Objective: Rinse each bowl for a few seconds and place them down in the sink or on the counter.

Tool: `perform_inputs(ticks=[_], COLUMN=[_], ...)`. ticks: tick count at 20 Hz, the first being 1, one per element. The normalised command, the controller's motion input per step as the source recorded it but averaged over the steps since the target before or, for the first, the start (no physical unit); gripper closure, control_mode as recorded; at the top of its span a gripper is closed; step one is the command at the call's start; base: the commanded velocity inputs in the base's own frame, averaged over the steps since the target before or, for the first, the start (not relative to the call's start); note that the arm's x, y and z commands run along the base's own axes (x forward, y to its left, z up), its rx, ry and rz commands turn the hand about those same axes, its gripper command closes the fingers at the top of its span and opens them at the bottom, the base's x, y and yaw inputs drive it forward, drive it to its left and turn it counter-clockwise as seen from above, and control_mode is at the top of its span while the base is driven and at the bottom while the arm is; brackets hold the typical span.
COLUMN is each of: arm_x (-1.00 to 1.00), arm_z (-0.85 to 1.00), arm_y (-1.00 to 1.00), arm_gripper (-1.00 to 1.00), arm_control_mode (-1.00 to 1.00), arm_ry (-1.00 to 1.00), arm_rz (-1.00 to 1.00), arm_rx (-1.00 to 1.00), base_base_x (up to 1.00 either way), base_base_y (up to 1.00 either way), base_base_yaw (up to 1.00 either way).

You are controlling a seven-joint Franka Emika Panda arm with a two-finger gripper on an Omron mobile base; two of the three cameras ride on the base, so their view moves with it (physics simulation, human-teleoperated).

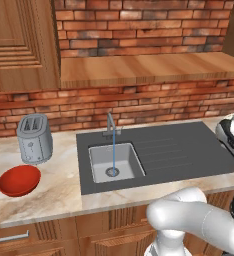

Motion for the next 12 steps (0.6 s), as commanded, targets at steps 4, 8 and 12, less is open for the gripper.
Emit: perform_inputs(ticks=[4,8,12], arm_x=[-0.02,-0.02,-0.06], arm_z=[0.06,0.07,0.08], arm_y=[0.55,0.48,0.55], arm_gripper=[1.00,1.00,1.00], arm_control_mode=[-1.00,-1.00,-1.00], arm_ry=[0.01,0.00,0.00], arm_rz=[0.10,0.08,0.07], arm_rx=[0.00,-0.04,-0.06], base_base_x=[0.00,0.00,0.00], base_base_y=[0.00,0.00,0.00], base_base_yaw=[0.00,0.00,0.00])
